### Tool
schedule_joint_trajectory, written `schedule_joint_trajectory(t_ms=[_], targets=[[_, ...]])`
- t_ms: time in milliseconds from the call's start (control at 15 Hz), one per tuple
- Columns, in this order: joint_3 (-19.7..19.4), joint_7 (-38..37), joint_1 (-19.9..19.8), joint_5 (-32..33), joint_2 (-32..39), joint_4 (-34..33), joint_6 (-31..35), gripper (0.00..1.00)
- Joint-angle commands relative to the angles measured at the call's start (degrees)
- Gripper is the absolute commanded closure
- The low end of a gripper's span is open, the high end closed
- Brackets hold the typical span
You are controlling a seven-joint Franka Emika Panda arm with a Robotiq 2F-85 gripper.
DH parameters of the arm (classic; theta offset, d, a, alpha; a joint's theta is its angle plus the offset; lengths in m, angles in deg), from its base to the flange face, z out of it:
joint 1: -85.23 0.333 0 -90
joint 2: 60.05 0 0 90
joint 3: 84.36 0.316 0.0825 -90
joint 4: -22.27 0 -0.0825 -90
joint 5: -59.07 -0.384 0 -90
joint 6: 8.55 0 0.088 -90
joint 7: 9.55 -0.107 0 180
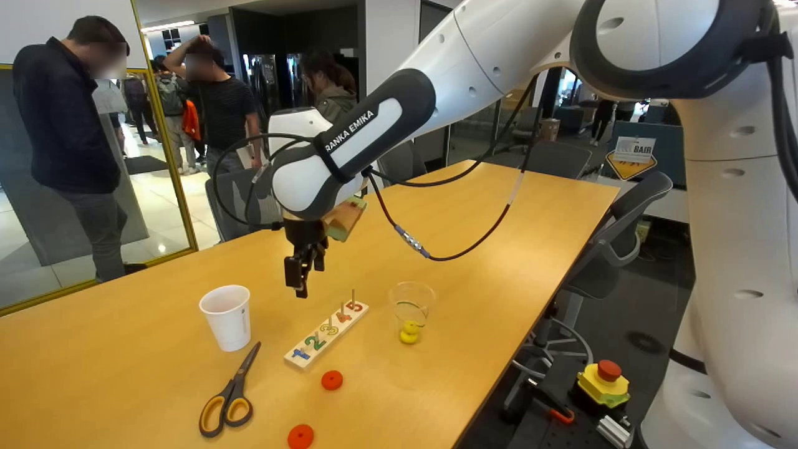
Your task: Put the yellow discs in the clear cup and the orange discs into the white cup
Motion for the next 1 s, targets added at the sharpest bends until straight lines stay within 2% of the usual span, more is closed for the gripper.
schedule_joint_trajectory(t_ms=[0, 333, 933], targets=[[0.9, -2.8, 0.2, -0.3, -5.3, 6.4, -0.9, 0.0], [2.1, -2.7, -0.1, -2.2, -7.1, 11.5, -2.1, 0.0], [4.8, 3.1, -0.9, -10.9, -9.6, 20.4, 4.1, 0.0]])
